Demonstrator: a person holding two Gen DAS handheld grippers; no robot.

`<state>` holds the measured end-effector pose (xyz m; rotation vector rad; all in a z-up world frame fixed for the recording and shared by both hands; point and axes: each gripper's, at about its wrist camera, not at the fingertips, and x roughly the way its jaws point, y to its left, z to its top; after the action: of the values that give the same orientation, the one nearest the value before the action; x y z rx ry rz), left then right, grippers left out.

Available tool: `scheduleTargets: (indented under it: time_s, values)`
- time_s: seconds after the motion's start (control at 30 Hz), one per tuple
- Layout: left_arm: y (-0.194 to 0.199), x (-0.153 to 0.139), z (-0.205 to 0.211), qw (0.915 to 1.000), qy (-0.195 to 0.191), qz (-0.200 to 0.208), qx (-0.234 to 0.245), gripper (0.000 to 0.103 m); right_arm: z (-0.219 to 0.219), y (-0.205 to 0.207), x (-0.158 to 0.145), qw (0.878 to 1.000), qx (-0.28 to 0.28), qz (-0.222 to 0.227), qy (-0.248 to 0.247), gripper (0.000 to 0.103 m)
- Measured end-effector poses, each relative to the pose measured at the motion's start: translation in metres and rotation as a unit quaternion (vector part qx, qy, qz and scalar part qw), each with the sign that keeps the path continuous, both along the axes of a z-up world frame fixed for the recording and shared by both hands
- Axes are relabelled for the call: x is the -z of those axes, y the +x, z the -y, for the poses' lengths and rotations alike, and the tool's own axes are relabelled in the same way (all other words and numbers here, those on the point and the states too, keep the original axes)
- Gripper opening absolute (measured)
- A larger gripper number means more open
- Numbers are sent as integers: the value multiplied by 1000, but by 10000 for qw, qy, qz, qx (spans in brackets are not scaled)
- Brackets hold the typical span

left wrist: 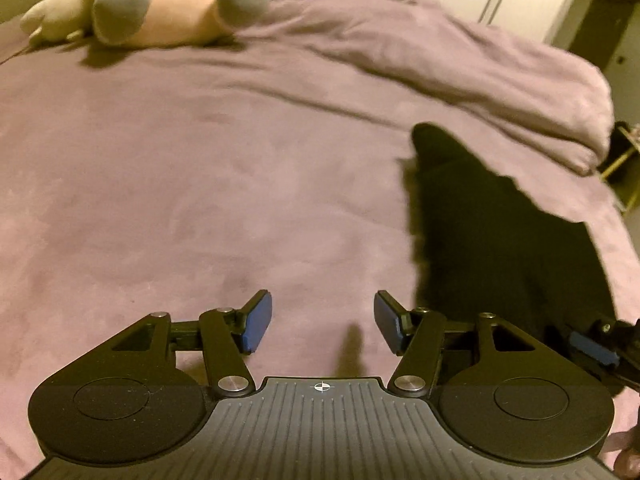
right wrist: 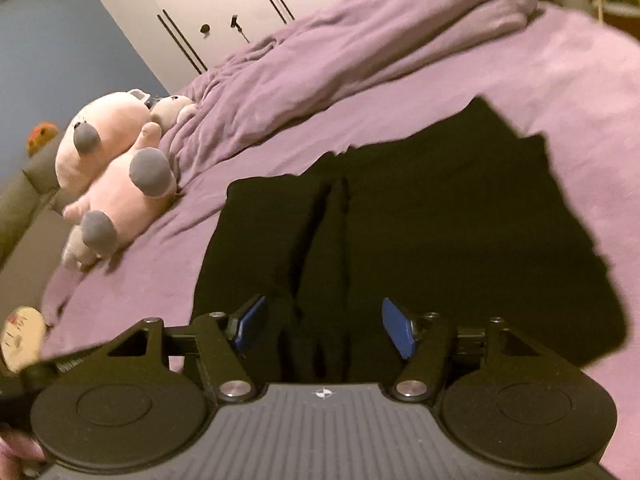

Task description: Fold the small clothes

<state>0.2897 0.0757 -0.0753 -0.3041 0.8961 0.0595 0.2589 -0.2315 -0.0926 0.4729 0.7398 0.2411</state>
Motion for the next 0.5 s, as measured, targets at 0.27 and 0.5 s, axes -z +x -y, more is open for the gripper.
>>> scheduleTargets:
  time_s: [0.27,0.5]
  values:
    - [8,12,15,9994,320,-93,71,68,-27,19,9,9987,-461,-2,-208,18]
    - [12,7,29,9988,435,-87,194,68,-20,27,16,9989,-396,-132,229,27]
